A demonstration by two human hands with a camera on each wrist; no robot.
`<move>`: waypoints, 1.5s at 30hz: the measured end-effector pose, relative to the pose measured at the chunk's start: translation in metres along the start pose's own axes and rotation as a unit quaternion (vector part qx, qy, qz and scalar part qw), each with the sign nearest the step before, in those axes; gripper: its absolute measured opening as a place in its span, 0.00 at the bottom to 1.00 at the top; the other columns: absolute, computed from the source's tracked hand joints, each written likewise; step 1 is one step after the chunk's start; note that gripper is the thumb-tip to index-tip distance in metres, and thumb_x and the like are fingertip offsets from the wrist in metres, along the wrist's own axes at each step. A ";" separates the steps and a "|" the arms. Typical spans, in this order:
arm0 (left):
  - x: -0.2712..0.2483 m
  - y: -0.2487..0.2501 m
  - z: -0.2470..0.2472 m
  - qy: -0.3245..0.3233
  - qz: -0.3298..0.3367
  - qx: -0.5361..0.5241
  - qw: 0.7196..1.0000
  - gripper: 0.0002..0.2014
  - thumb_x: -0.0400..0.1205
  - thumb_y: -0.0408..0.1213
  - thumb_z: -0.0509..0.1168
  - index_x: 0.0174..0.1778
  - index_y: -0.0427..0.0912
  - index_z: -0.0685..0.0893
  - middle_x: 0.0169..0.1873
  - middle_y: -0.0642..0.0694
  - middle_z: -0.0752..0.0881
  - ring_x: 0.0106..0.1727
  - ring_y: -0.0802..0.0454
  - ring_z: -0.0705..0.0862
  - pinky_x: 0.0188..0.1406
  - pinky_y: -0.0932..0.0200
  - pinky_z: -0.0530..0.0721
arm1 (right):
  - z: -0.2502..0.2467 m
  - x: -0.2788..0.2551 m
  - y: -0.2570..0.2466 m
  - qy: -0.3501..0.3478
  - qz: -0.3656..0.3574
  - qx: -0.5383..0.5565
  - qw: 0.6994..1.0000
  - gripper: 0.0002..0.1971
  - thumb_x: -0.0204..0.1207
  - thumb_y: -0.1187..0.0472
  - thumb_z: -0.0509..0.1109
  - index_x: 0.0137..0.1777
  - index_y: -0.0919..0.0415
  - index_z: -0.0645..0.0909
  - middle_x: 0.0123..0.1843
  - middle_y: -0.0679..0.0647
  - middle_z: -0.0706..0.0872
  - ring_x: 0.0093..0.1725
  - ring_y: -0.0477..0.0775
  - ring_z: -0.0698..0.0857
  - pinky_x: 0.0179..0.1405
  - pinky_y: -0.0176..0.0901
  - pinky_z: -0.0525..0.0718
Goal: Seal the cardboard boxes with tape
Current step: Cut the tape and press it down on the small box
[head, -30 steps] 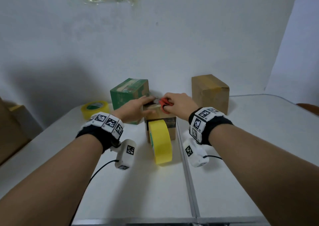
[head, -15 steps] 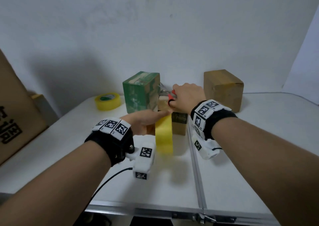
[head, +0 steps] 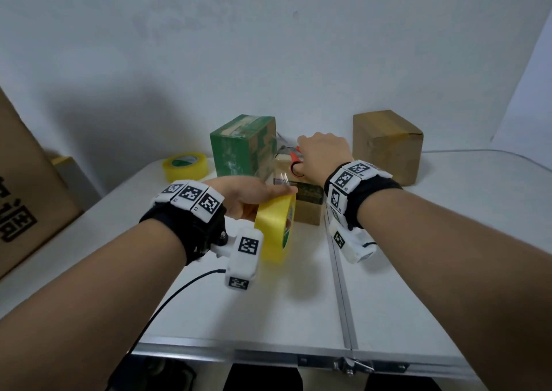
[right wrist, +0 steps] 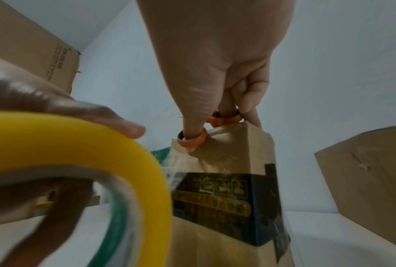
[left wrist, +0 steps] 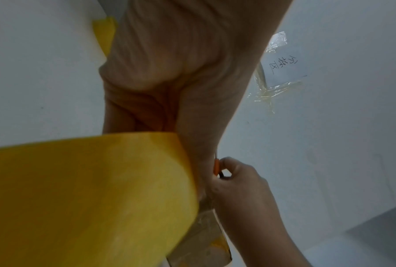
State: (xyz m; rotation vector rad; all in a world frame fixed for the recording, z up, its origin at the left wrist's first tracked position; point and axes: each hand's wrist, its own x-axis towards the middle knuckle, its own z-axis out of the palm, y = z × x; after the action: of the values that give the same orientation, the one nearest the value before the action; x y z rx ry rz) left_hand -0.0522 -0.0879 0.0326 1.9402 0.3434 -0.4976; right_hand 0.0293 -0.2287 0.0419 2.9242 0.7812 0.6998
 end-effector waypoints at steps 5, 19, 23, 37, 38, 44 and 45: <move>-0.001 -0.005 -0.007 -0.010 -0.021 0.014 1.000 0.28 0.78 0.54 0.71 0.67 0.38 0.79 0.56 0.37 0.89 0.56 0.44 0.89 0.54 0.52 0.89 | 0.002 0.003 -0.002 0.000 -0.010 -0.013 1.000 0.14 0.81 0.51 0.66 0.59 0.60 0.80 0.51 0.56 0.85 0.49 0.58 0.85 0.38 0.45 0.71; -0.003 -0.019 -0.006 -0.001 0.057 -0.036 0.998 0.22 0.79 0.51 0.70 0.67 0.47 0.80 0.58 0.40 0.87 0.58 0.41 0.87 0.60 0.44 0.86 | -0.004 -0.005 0.004 -0.017 0.043 0.080 0.996 0.11 0.80 0.48 0.64 0.45 0.55 0.77 0.47 0.55 0.85 0.41 0.58 0.79 0.39 0.44 0.73; -0.008 -0.022 -0.004 0.008 0.064 -0.039 0.997 0.20 0.80 0.51 0.68 0.65 0.45 0.80 0.55 0.41 0.88 0.54 0.43 0.89 0.53 0.49 0.88 | -0.014 -0.007 0.014 0.010 0.079 0.154 0.985 0.11 0.81 0.47 0.65 0.54 0.52 0.81 0.46 0.52 0.85 0.42 0.55 0.81 0.37 0.42 0.73; -0.007 -0.027 0.001 0.013 0.071 -0.082 0.994 0.23 0.79 0.51 0.70 0.65 0.40 0.80 0.54 0.37 0.90 0.53 0.41 0.90 0.51 0.48 0.89 | -0.017 -0.027 0.053 -0.472 0.137 0.348 0.799 0.21 0.73 0.43 0.75 0.55 0.60 0.85 0.36 0.53 0.79 0.32 0.49 0.72 0.34 0.38 0.74; -0.007 -0.027 0.000 0.014 0.068 -0.080 0.994 0.23 0.79 0.51 0.70 0.65 0.40 0.80 0.54 0.37 0.90 0.53 0.41 0.90 0.51 0.48 0.89 | -0.011 -0.027 0.052 -0.481 0.139 0.349 0.792 0.21 0.73 0.43 0.75 0.55 0.60 0.84 0.37 0.54 0.78 0.33 0.49 0.72 0.37 0.40 0.74; -0.004 -0.029 -0.002 0.022 0.063 -0.073 0.995 0.23 0.78 0.52 0.72 0.64 0.43 0.81 0.54 0.39 0.90 0.54 0.42 0.90 0.55 0.46 0.88 | -0.001 -0.028 0.038 -0.468 0.153 0.407 0.769 0.15 0.78 0.47 0.71 0.38 0.57 0.78 0.31 0.49 0.77 0.32 0.47 0.69 0.36 0.38 0.70; -0.003 -0.029 -0.002 0.023 0.063 -0.072 0.995 0.23 0.78 0.52 0.72 0.64 0.43 0.81 0.54 0.39 0.90 0.54 0.42 0.90 0.56 0.46 0.88 | -0.001 -0.026 0.035 -0.479 0.148 0.412 0.761 0.16 0.79 0.46 0.71 0.36 0.55 0.76 0.30 0.48 0.74 0.32 0.46 0.67 0.34 0.37 0.67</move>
State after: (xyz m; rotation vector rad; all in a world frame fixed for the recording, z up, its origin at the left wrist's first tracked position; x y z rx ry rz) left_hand -0.0674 -0.0743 0.0122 1.8229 0.2764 -0.3372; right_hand 0.0251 -0.2716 0.0368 3.3771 0.5304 -1.4774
